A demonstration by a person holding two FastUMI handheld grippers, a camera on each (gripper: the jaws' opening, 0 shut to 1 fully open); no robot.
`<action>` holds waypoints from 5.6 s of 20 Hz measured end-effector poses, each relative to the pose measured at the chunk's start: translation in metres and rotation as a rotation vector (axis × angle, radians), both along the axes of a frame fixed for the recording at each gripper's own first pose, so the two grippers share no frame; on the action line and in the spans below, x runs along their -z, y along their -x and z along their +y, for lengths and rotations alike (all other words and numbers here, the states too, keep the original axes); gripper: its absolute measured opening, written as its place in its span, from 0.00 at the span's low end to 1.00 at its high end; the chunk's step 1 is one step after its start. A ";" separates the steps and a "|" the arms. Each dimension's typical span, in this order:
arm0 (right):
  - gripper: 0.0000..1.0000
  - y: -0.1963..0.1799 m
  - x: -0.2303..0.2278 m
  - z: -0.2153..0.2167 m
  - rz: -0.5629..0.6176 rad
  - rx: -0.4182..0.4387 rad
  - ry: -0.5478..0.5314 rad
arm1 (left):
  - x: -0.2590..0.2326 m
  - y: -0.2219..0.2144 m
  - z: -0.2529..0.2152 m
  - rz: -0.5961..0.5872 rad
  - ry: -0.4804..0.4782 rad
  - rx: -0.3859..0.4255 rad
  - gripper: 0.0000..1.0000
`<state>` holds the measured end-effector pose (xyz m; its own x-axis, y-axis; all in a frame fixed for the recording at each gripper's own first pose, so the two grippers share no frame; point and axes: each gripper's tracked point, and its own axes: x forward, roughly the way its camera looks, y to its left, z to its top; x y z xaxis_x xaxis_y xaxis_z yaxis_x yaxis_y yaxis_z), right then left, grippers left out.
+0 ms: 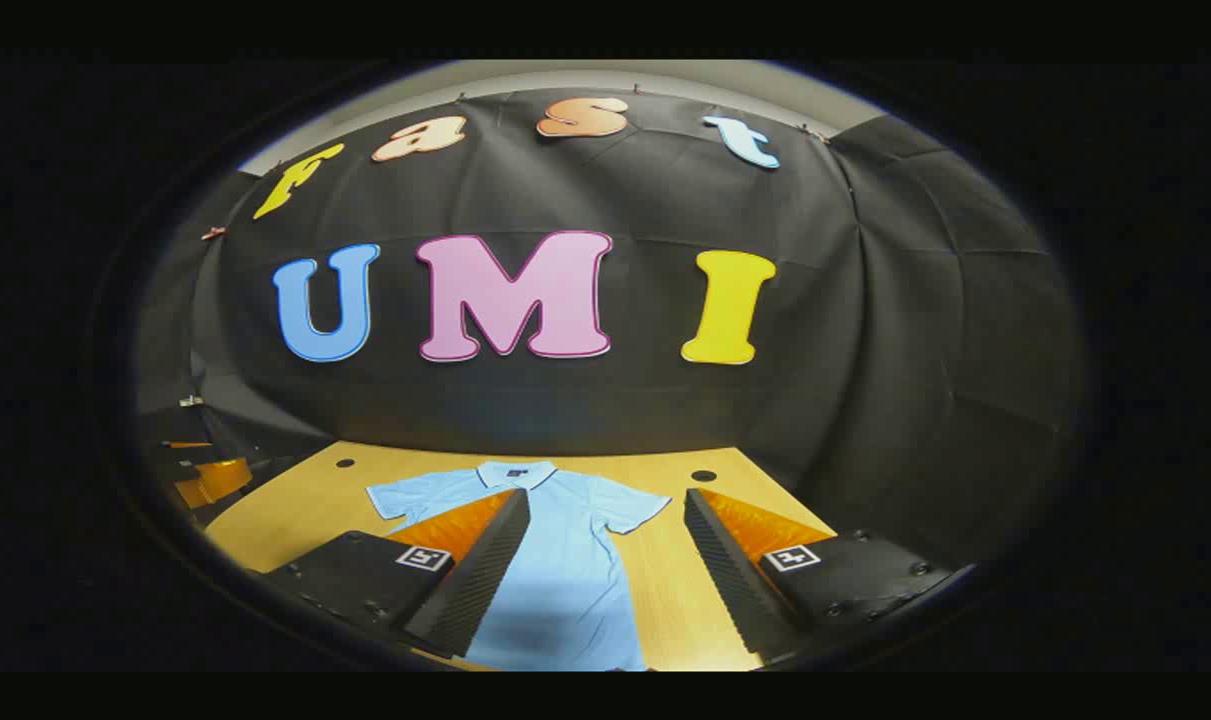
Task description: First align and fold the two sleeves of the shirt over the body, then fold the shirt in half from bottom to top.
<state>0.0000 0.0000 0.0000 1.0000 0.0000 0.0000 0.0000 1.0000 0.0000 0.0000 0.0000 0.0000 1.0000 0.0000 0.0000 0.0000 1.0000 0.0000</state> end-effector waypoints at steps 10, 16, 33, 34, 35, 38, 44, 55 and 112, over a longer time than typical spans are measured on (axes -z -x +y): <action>0.97 -0.015 0.004 0.002 0.018 -0.019 0.013 | 0.006 -0.002 0.003 0.017 0.008 -0.013 0.99; 0.97 -0.026 0.004 0.005 0.026 -0.044 0.019 | 0.006 -0.007 -0.006 0.018 -0.002 -0.008 0.99; 0.97 -0.158 0.042 -0.037 0.156 -0.019 0.111 | 0.005 -0.039 -0.006 0.062 -0.023 -0.013 0.98; 0.98 -0.177 0.045 -0.041 0.157 -0.019 0.106 | 0.007 -0.042 -0.005 0.072 -0.029 -0.018 0.98; 0.97 -0.197 0.048 -0.046 0.151 -0.005 0.100 | 0.010 -0.046 -0.004 0.078 -0.039 -0.024 0.98; 0.97 -0.256 0.075 -0.057 0.205 0.012 0.094 | 0.025 -0.056 -0.001 0.115 -0.063 -0.052 0.98; 0.97 -0.341 0.163 -0.080 0.410 0.055 0.090 | 0.040 -0.082 -0.016 0.159 -0.027 -0.059 0.99; 0.97 -0.390 0.248 -0.097 0.601 0.049 -0.032 | 0.072 -0.089 -0.020 0.232 0.081 -0.101 0.99; 0.98 -0.189 0.178 0.018 0.304 -0.138 0.054 | 0.191 -0.408 0.076 0.427 0.024 -0.034 0.98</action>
<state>0.1892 0.0183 -0.1776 0.9449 0.1273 -0.3016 -0.1435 0.9891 -0.0320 0.4076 0.0759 -0.1913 0.9096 0.0279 -0.4146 -0.0382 0.9991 -0.0164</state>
